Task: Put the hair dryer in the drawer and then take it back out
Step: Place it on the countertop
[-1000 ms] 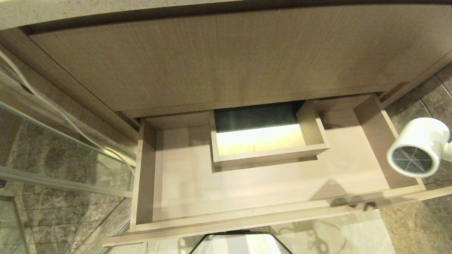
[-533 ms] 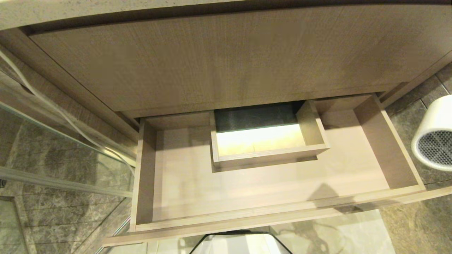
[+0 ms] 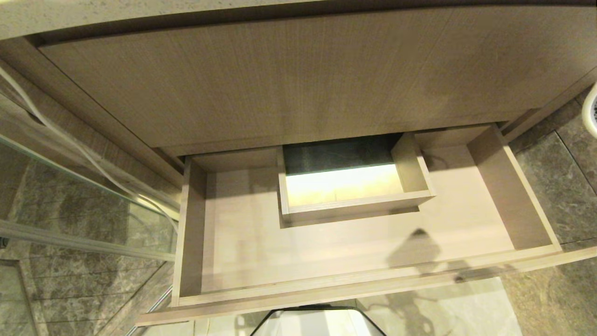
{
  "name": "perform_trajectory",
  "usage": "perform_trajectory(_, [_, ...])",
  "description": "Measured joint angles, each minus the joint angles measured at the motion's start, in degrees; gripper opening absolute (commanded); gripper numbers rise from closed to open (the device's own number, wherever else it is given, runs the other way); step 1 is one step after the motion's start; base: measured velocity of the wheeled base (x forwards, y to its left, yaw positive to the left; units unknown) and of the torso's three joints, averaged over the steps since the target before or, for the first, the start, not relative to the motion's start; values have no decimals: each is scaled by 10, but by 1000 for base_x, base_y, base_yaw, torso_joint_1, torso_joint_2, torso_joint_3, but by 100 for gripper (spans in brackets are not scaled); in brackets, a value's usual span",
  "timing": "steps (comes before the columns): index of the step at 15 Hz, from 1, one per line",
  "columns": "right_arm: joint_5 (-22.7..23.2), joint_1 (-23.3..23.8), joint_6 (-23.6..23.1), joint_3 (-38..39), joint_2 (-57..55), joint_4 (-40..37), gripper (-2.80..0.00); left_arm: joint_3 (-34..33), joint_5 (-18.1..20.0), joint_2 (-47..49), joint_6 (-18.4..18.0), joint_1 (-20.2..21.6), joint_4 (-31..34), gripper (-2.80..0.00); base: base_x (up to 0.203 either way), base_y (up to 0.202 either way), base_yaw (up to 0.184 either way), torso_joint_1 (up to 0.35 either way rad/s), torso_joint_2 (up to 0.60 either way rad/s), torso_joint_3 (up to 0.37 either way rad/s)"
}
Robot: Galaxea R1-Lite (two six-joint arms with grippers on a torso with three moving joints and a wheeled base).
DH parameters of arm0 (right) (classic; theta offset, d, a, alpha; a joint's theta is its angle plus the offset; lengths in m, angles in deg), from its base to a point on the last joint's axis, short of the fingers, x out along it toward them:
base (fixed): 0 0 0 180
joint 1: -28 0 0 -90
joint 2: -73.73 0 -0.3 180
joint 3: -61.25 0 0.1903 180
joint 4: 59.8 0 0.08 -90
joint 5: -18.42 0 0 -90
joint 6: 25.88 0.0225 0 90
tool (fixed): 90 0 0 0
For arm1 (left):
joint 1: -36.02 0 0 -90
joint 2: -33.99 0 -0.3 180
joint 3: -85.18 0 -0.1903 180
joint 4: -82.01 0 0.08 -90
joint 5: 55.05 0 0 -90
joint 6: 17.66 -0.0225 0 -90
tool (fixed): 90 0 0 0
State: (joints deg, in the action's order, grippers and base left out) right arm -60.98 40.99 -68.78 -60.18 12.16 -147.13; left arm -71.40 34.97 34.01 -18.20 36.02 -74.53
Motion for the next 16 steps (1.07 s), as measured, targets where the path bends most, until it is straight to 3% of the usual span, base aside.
perform_trajectory(3, [25, 0, 10, -12, -1, 23, -280, 0, 0, 0, 0, 0, 0, -280, 0, 0, 0, 0, 0, 0])
perform_trajectory(6, [26, 0, 58, -14, -17, 36, -280, 0, 0, 0, 0, 0, 1, -280, 0, 0, 0, 0, 0, 0])
perform_trajectory(16, [50, -5, 60, 1, 14, 48, -280, 0, 0, 0, 0, 0, 0, -280, 0, 0, 0, 0, 0, 0])
